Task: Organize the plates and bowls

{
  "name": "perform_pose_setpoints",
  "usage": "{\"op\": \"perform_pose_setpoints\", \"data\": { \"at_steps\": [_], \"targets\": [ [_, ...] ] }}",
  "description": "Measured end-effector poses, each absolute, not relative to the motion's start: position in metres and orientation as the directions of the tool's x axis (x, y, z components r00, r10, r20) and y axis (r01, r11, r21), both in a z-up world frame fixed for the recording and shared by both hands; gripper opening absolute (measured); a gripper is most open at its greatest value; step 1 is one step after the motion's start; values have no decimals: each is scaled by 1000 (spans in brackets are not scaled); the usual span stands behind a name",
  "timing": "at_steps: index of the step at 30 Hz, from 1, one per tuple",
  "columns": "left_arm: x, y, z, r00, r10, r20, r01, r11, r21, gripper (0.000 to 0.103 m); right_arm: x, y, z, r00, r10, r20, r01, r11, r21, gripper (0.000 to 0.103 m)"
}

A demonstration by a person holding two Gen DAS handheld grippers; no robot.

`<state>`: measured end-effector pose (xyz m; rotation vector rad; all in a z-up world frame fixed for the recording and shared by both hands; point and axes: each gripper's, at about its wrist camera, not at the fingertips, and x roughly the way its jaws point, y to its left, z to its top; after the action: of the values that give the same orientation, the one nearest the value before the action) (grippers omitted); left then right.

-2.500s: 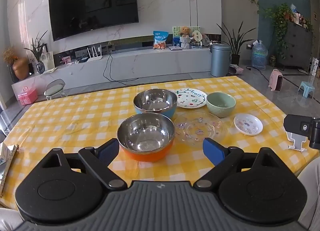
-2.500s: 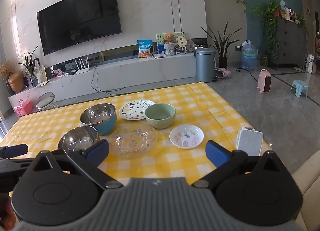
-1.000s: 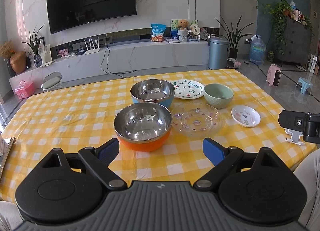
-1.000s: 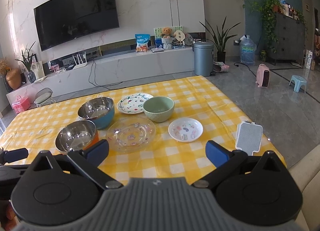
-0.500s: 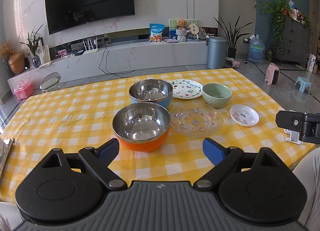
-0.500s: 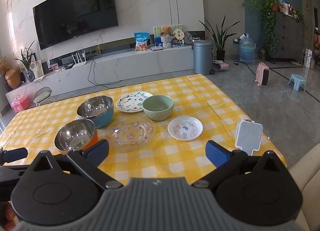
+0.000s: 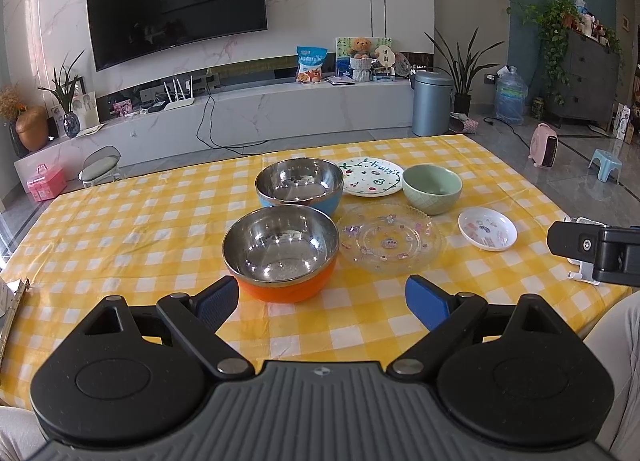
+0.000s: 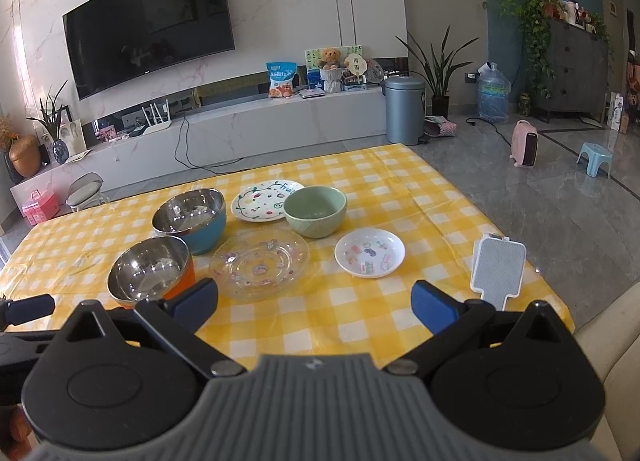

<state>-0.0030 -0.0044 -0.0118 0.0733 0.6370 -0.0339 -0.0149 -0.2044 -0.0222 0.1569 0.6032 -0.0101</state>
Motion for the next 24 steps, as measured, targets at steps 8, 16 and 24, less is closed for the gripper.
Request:
{"op": "perform_pose_setpoints", "data": {
  "at_steps": [8, 16, 24],
  "targets": [
    [-3, -5, -12, 801, -11, -598, 55, 997, 56, 103, -13, -201, -22, 819, 36, -572, 52, 989, 137, 101],
    [-2, -2, -11, 800, -11, -600, 52, 997, 51, 103, -12, -199, -22, 817, 37, -576, 50, 990, 135, 101],
    [-3, -1, -11, 797, -12, -603, 56, 997, 55, 103, -13, -198, -23, 817, 39, -576, 48, 990, 135, 101]
  ]
}}
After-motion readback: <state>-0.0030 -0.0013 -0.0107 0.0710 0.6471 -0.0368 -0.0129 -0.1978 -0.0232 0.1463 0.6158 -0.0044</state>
